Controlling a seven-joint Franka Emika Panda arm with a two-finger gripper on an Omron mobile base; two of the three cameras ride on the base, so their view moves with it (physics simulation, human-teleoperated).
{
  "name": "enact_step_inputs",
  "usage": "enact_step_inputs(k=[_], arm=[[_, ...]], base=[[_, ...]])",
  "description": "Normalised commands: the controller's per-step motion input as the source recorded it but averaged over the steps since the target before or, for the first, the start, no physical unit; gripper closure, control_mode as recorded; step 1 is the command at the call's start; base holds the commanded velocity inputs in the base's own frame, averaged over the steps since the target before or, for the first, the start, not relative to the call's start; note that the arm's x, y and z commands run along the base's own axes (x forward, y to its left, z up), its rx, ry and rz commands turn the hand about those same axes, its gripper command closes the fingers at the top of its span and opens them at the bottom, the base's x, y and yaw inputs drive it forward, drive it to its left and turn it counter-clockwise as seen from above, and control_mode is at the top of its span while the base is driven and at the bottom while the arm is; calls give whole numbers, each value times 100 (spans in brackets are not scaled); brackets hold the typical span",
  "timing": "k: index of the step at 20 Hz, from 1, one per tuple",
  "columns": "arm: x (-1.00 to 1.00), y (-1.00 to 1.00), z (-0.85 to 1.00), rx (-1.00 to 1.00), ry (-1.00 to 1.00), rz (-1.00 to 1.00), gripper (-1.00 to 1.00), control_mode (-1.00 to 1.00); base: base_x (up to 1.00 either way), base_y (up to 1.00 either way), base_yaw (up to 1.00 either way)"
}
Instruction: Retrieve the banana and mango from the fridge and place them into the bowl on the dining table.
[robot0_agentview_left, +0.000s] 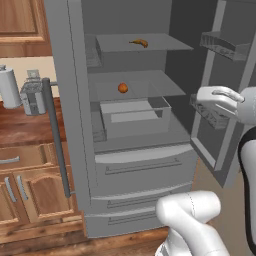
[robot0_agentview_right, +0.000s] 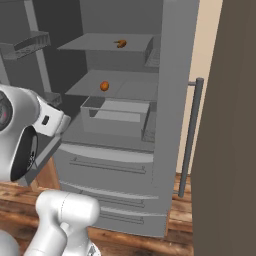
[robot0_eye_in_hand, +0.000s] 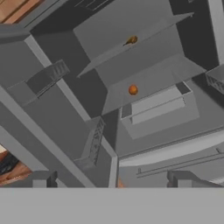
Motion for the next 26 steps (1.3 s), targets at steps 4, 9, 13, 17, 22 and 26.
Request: enact_step_inputs(k=[4,9,13,17,22,26], arm=[[0,0,1,0,0,0,-100,-100],[-10,0,0,-2,0,0,-100,-100],[-13,0,0,-26,-1,-1,-100,-100],[-6,-3,0,-30,-4,-1,-100,-100],[-2,-21,0,-29,-1,-3,-100,-100],[-11,-39,0,-20,0,-3,-100,-100]], base=[[0,0,0],[0,0,0],[0,0,0],[0,0,0],[0,0,0],[0,0,0]])
